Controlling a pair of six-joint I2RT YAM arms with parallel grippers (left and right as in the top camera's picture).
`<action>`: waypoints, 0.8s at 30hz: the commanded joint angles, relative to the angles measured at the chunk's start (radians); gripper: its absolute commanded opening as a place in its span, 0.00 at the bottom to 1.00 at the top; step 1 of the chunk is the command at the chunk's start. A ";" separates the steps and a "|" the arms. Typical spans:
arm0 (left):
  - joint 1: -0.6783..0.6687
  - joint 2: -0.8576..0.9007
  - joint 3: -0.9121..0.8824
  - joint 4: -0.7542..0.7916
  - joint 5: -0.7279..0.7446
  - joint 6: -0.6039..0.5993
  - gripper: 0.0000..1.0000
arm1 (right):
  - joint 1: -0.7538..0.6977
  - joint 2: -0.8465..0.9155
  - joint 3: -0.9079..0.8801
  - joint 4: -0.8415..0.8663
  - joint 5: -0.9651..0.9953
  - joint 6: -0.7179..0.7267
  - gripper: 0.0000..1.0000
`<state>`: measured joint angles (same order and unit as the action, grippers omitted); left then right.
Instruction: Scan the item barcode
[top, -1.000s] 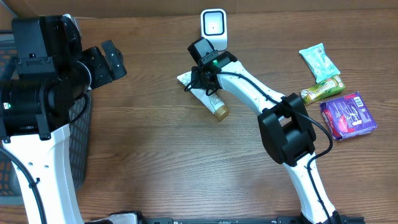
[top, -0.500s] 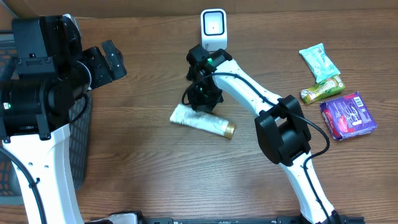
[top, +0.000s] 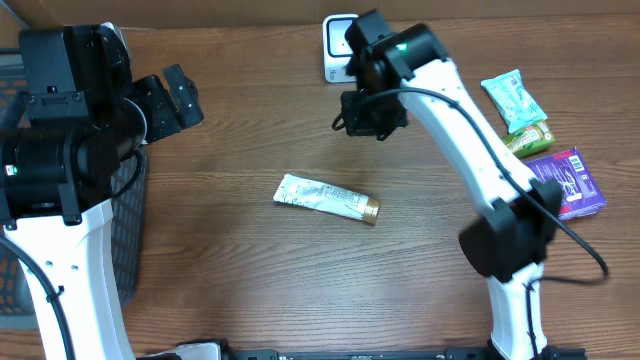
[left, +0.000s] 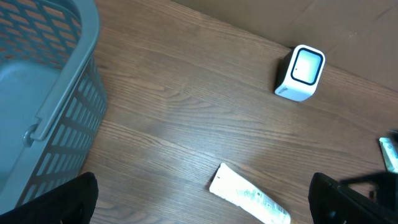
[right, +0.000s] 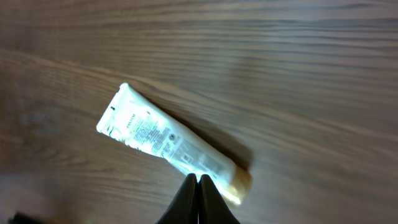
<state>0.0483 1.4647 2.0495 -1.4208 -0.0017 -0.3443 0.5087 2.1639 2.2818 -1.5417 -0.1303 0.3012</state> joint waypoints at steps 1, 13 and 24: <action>0.004 0.003 0.013 0.003 -0.008 0.008 1.00 | 0.063 -0.060 0.029 -0.040 0.148 0.137 0.04; 0.004 0.003 0.013 0.003 -0.008 0.008 1.00 | 0.179 -0.077 -0.301 0.053 0.114 0.245 0.04; 0.004 0.003 0.013 0.003 -0.008 0.008 1.00 | 0.196 -0.142 -0.690 0.287 -0.059 0.272 0.04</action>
<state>0.0483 1.4647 2.0495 -1.4204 -0.0017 -0.3443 0.7017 2.0804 1.6505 -1.2789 -0.1196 0.5579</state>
